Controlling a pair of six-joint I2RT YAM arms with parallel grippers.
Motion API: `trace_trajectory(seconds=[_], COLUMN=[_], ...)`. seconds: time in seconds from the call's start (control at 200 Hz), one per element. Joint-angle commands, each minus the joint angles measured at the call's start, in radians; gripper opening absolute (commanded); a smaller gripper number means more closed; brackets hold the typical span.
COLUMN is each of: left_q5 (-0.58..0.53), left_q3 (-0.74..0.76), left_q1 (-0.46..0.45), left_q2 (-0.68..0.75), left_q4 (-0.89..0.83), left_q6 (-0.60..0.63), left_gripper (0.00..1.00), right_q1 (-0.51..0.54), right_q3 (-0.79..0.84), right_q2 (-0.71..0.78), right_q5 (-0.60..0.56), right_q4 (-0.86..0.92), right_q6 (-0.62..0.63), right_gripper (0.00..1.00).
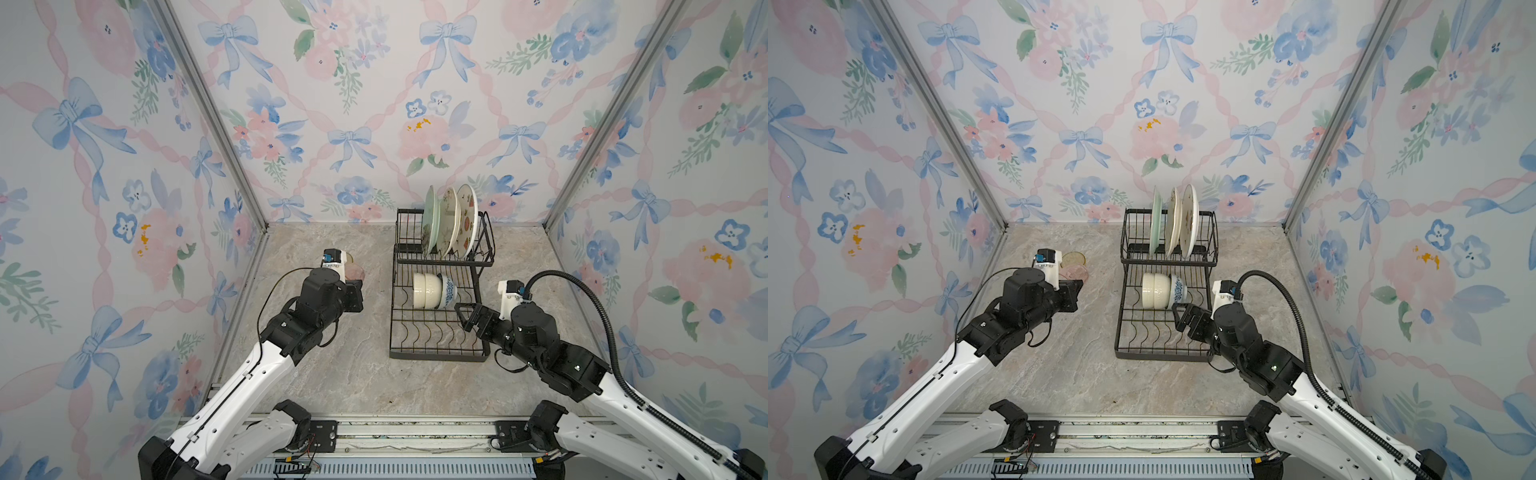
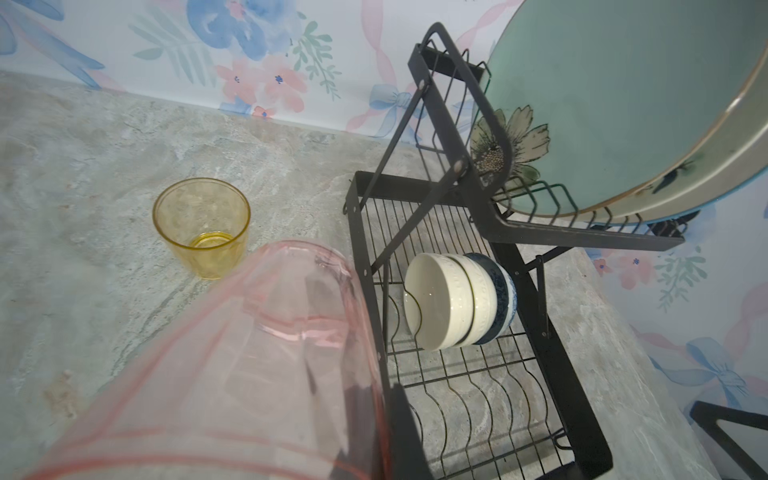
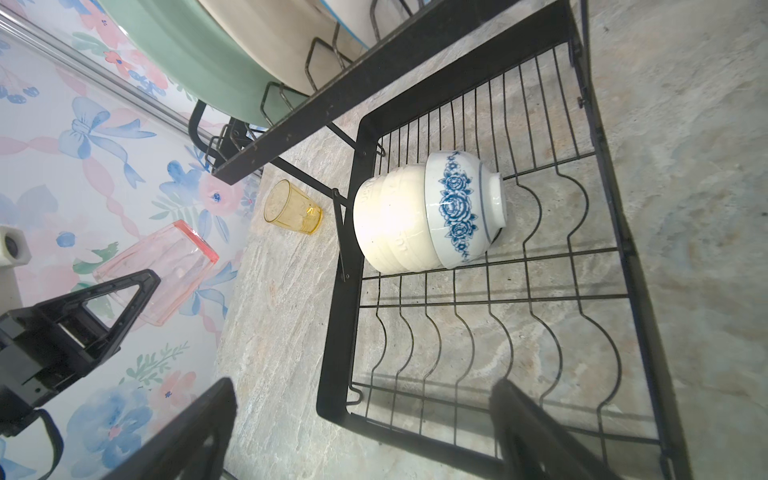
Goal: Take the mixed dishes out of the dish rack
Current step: 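Carry the pink glass with the left gripper while the right gripper withdraws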
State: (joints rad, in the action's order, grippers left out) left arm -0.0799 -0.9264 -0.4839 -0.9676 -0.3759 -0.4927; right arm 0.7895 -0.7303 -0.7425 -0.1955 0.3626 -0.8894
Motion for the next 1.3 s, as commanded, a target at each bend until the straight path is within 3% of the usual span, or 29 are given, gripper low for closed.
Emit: trace_trajectory(seconds=[0.0,0.365,0.555,0.84,1.035,1.295], left_q5=[-0.043,-0.001,0.034,0.079,0.102,0.132], left_q3=[-0.059,-0.102,-0.141,-0.269,-0.395,-0.486], left_q1=[0.049,0.317,0.398,0.541,0.601,0.599], left_q2=[-0.008,-0.087,-0.158,-0.376,-0.547,-0.741], left_q4=[-0.073,-0.080,-0.076,-0.076,-0.078,-0.082], left_q6=[0.078,0.134,0.146,0.142,0.128,0.146], left_gripper=[0.00,0.00,0.00,0.00,0.00,0.00], right_q1=[0.017,0.025,0.041,0.047,0.047,0.047], right_q3=[0.009,-0.013,0.001,0.029,0.013,0.008], right_q2=[0.024,0.035,0.084,0.160,0.197,0.236], right_q5=[-0.018,0.023,0.020,0.011,0.003,-0.018], right_q4=[0.039,0.095,0.113,0.150,0.200,0.251], right_q6=[0.048,0.088,0.083,0.069,0.077,0.083], right_gripper=[0.97,0.97,0.97,0.97,0.97,0.97])
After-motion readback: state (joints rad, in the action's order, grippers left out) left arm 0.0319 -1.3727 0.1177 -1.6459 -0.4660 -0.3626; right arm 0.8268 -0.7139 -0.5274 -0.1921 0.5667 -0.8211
